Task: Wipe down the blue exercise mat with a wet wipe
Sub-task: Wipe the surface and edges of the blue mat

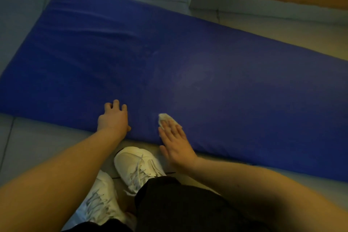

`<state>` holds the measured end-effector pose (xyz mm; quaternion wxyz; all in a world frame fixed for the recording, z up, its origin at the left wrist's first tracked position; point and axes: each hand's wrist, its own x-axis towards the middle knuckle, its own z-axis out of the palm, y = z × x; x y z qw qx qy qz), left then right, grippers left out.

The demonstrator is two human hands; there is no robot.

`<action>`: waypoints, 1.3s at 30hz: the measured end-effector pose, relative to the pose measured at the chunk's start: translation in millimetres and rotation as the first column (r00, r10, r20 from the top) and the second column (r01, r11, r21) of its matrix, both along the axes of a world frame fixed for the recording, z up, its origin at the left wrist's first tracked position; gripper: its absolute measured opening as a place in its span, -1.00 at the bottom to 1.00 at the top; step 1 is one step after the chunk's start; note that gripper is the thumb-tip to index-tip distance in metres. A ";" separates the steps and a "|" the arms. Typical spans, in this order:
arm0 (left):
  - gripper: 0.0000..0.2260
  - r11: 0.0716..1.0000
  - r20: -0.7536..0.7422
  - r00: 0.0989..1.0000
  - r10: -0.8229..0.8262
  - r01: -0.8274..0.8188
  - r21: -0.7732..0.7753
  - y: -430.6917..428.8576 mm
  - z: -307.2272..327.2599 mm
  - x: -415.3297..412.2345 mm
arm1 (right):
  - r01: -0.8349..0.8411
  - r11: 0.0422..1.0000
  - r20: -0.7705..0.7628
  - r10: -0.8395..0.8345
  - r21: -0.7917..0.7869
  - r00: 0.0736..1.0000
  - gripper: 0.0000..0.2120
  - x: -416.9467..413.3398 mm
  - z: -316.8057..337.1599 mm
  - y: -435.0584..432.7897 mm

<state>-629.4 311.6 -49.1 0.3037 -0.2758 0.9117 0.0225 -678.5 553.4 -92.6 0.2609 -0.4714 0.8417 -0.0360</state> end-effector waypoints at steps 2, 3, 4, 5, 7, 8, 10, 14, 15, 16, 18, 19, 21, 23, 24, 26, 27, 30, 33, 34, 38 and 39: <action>-0.22 1.000 0.001 1.000 0.005 -0.005 0.014 -1.0 0.5 0.6 | -0.116 0.993 -0.048 0.115 -0.005 0.992 -0.38 -1.3 -2.8 -15.9; -0.22 1.000 0.000 1.000 0.005 -0.005 0.020 -1.3 0.8 0.9 | -0.151 0.989 -0.077 0.150 -0.002 0.986 -0.38 -4.4 -3.0 -15.0; -0.21 1.000 0.000 1.000 0.002 -0.002 0.024 -1.5 1.3 1.3 | -0.173 0.985 -0.100 0.173 0.004 0.980 -0.37 -7.4 -2.1 -8.1; -0.21 1.000 0.000 1.000 0.002 -0.002 0.026 -1.6 1.1 2.0 | -0.186 0.982 -0.116 0.187 0.013 0.976 -0.37 -10.1 -0.5 4.2; -0.21 1.000 0.000 1.000 0.003 -0.003 0.025 -2.0 0.6 2.5 | -0.175 0.984 -0.130 0.179 0.042 0.975 -0.34 -14.9 3.7 39.2; -0.22 1.000 0.000 1.000 0.001 -0.001 0.025 -2.2 0.4 2.2 | -0.149 0.987 -0.133 0.157 0.063 0.979 -0.33 -18.0 7.2 60.0; -0.22 1.000 0.000 1.000 -0.004 0.004 0.021 -1.7 0.7 2.4 | -0.094 0.988 -0.136 0.111 0.121 0.984 -0.30 -21.5 13.7 104.3; -0.22 1.000 0.003 1.000 -0.011 0.011 0.007 -0.5 2.1 0.1 | -0.054 0.978 -0.134 0.082 0.203 0.988 -0.29 -22.9 20.3 154.0; -0.22 1.000 0.003 1.000 -0.011 0.011 0.005 -0.3 1.7 0.1 | -0.051 0.978 -0.120 0.077 0.205 0.990 -0.29 -22.0 19.4 154.1; -0.22 1.000 0.005 1.000 -0.013 0.013 0.002 -0.3 1.3 0.0 | -0.046 0.979 -0.108 0.069 0.200 0.992 -0.29 -20.4 18.9 149.8; -0.22 1.000 0.003 1.000 -0.015 0.015 0.001 0.0 0.2 -0.4 | -0.030 0.983 -0.096 0.048 0.179 0.994 -0.27 -16.7 20.6 134.0; -0.22 1.000 -0.002 1.000 -0.012 0.012 0.001 -0.6 -0.9 -0.5 | -0.019 0.988 -0.091 0.033 0.155 0.995 -0.27 -14.9 19.7 124.8; -0.21 1.000 -0.012 1.000 -0.008 0.008 0.000 -1.6 -2.9 -0.3 | -0.003 0.996 -0.067 0.009 0.091 0.998 -0.26 -14.3 19.1 101.8; -0.21 1.000 -0.021 1.000 -0.009 0.009 0.009 -2.2 -3.2 0.1 | -0.030 0.999 -0.067 0.031 0.028 0.997 -0.27 -16.6 14.1 72.7; -0.21 1.000 -0.025 1.000 -0.014 0.015 0.015 -3.3 -2.7 1.0 | -0.051 0.999 -0.073 0.052 0.009 0.996 -0.28 -17.1 9.7 55.4; -0.20 0.999 -0.035 0.999 -0.041 0.041 0.026 -7.3 -1.9 3.0 | -0.094 0.995 -0.084 0.091 -0.025 0.992 -0.32 -17.7 0.9 17.7; -0.20 0.997 -0.039 0.997 -0.062 0.063 0.033 -10.8 -1.5 4.7 | -0.112 0.993 -0.078 0.109 -0.039 0.991 -0.33 -17.2 -2.8 -3.6; -0.28 0.989 -0.086 0.988 -0.130 0.135 0.056 -27.9 -5.2 12.3 | -0.143 0.987 -0.043 0.140 -0.070 0.989 -0.31 -7.1 -11.7 -66.7; -0.52 0.977 -0.183 0.972 -0.150 0.174 0.127 -52.0 -7.1 17.9 | -0.151 0.980 -0.009 0.151 -0.125 0.988 -0.29 11.2 -12.6 -121.8; -0.57 0.974 -0.208 0.968 -0.141 0.174 0.148 -58.5 -6.8 18.7 | -0.154 0.980 -0.006 0.154 -0.124 0.988 -0.29 15.1 -12.3 -133.8; -0.62 0.985 -0.248 0.966 -0.076 0.112 0.132 -77.9 -1.5 20.7 | -0.229 0.964 -0.054 0.223 -0.135 0.973 -0.29 0.2 -13.9 -145.7; -0.62 0.990 -0.249 0.966 -0.065 0.093 0.102 -81.3 -1.1 21.8 | -0.236 0.960 -0.069 0.228 -0.150 0.971 -0.29 -9.8 -13.8 -141.2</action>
